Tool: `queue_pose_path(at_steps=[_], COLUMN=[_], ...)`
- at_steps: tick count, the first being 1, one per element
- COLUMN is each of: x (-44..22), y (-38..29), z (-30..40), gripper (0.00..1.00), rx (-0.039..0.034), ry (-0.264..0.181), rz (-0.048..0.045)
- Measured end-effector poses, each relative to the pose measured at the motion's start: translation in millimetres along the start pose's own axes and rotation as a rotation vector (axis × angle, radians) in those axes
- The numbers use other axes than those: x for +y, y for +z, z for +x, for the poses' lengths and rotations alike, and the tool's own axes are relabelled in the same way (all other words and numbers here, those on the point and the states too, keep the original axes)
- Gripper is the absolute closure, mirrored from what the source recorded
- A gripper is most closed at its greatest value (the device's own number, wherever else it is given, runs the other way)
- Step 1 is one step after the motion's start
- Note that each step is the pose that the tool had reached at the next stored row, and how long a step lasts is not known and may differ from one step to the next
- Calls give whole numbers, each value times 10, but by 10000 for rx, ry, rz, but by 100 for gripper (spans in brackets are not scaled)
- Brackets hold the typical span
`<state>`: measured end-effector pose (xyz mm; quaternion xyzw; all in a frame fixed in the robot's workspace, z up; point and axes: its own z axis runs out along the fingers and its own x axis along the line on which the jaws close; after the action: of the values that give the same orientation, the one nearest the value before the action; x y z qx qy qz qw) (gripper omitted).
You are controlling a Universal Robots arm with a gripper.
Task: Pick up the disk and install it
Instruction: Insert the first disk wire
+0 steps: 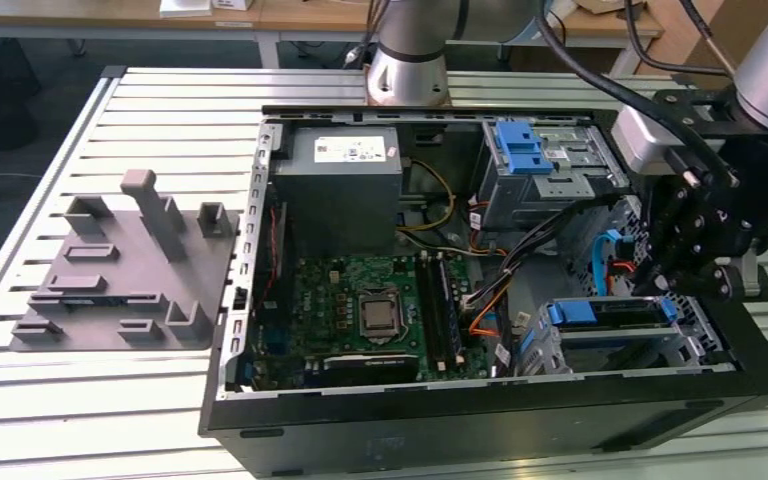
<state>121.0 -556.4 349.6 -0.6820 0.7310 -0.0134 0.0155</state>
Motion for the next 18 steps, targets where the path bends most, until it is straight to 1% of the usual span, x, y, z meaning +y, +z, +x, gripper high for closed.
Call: queue_pose_path(at_steps=[3, 4, 7, 11, 17, 18], x=[-29, -33, -39, -44, -44, -45], y=[11, 15, 21, 60, 60, 61], z=[-2, -3, -2, -2, -3, -3], gripper=[84, 84, 84, 84, 84, 84], rx=[15, 19, 23, 23, 25, 26], ry=[2, 1, 2, 3, 2, 2], rz=[-244, -296, -320, -345, -346, -358])
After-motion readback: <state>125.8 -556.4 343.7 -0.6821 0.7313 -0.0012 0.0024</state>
